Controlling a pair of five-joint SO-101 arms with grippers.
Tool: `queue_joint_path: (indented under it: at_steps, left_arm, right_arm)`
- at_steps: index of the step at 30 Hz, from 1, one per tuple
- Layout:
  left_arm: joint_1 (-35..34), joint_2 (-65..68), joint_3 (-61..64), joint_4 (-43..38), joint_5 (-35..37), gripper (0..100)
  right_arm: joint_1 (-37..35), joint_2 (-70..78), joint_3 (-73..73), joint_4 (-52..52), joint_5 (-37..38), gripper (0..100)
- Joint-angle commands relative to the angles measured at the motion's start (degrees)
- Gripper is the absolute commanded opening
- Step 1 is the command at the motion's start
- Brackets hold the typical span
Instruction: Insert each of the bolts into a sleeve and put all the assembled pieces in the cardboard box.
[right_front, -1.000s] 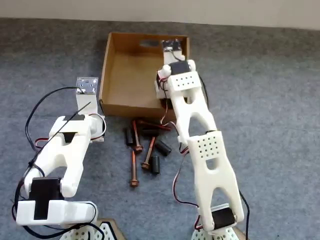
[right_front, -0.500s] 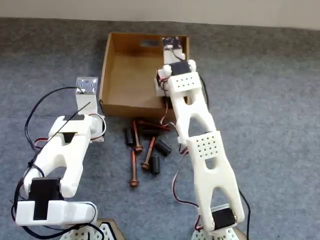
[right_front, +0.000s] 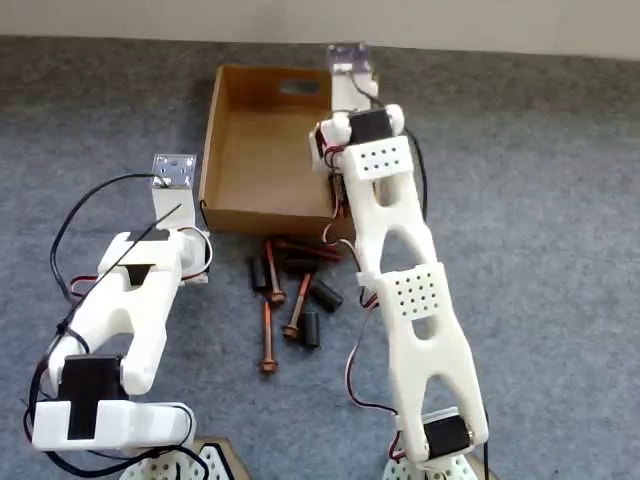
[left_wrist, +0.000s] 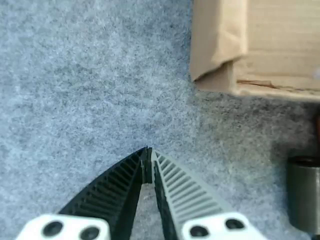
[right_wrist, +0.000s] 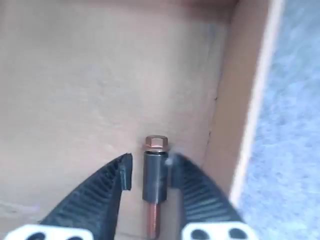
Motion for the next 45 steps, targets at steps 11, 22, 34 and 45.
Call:
queue_joint_path:
  at_steps: [11,22,34,45]
  left_arm:
    - [-0.1,0.1,-2.2,0.2,0.2,1]
    - [-0.1,0.1,-2.3,0.2,0.2,1]
    - [-0.1,0.1,-2.3,0.2,0.2,1]
    - [-0.1,0.1,-2.3,0.2,0.2,1]
  right_arm:
    - [-5.7,4.4,-5.7,3.5,0.0,0.5]
    - [0.6,8.6,-5.8,1.5,-0.4,0.5]
    - [3.6,4.6,-10.8,2.1,-0.4,0.5]
    - [1.3,-2.2,-10.6,6.5,-0.4,0.5]
